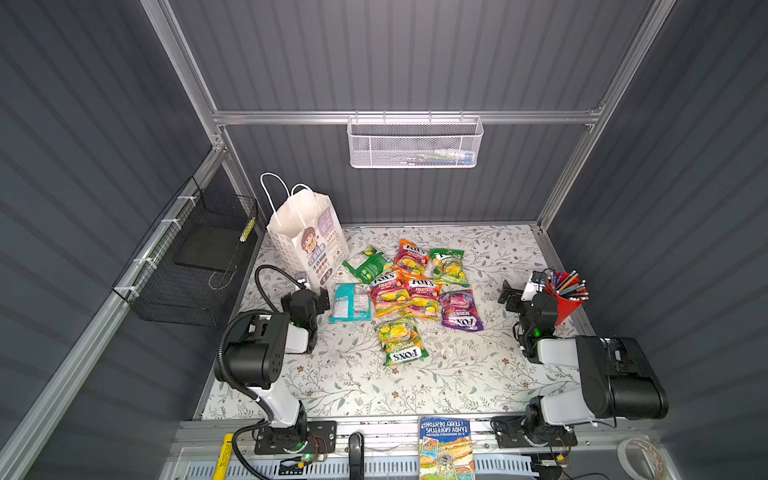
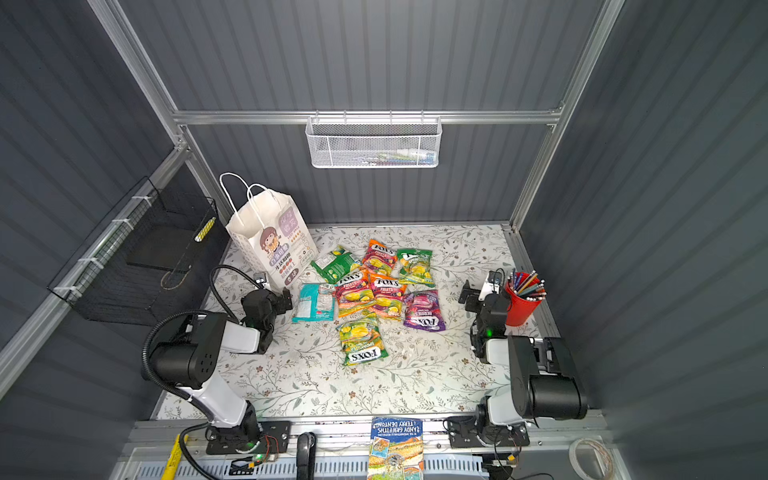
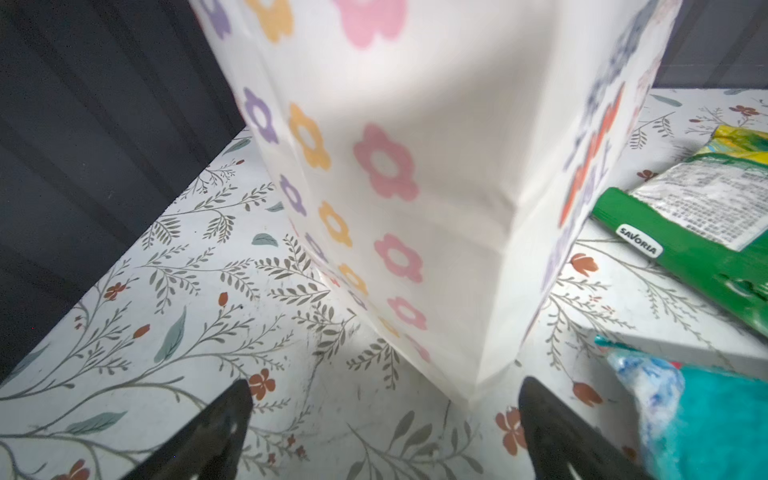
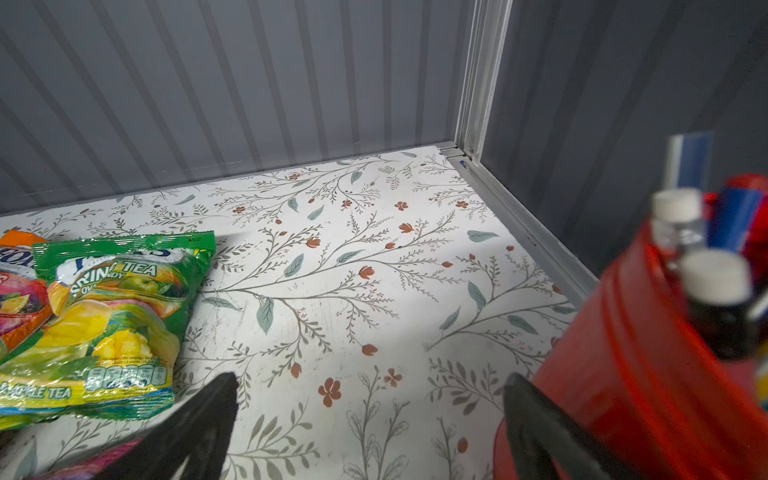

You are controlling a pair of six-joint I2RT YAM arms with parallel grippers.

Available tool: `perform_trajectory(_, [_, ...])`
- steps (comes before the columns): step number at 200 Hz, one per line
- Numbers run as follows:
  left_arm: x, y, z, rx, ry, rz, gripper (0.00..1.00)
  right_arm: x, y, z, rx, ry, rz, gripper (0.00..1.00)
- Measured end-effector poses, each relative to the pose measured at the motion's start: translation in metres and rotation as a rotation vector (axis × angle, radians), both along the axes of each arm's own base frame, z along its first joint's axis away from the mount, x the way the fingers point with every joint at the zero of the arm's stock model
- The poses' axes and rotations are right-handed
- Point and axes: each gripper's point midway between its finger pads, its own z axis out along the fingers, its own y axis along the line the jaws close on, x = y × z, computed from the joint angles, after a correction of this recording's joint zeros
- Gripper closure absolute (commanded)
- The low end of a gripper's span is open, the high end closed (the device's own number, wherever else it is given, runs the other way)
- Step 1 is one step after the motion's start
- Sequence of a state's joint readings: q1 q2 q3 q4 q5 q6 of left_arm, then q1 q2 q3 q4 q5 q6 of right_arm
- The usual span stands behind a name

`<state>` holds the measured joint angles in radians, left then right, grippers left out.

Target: Place the snacks into the paper bag

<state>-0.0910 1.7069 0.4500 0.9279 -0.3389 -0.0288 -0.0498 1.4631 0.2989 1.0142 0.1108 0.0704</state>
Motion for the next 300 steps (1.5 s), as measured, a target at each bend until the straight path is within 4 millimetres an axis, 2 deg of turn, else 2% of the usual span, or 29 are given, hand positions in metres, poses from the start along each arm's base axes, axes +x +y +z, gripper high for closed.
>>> perform_trajectory(214, [0.000,-0.001,0.000,0.000,-0.002,-0.005,0.00,0.000,0.000,0.000,0.000,0.000,0.000,0.01])
perform_trajectory(234, [-0.007,-0.007,0.006,0.024,-0.005,-0.015,0.00,-0.004,-0.004,0.003,-0.002,-0.011,-0.033,0.01])
perform_trajectory(248, [-0.014,-0.017,0.022,0.020,0.004,-0.026,0.00,-0.017,-0.004,0.014,-0.015,-0.054,-0.064,0.01])
perform_trajectory(263, [-0.017,-0.029,0.056,-0.008,-0.019,-0.035,0.00,-0.033,0.003,0.033,-0.036,-0.100,-0.082,0.01])
perform_trajectory(277, [-0.018,-0.040,0.091,-0.051,-0.049,-0.034,0.00,-0.043,0.007,0.070,-0.001,-0.193,-0.100,0.01])
perform_trajectory(286, [-0.022,-0.045,0.109,-0.095,-0.063,-0.040,0.00,-0.052,0.001,0.100,0.064,-0.266,-0.147,0.01])
perform_trajectory(300, [-0.033,-0.050,0.132,-0.168,-0.062,-0.048,0.00,-0.064,-0.007,0.136,0.157,-0.346,-0.195,0.01])
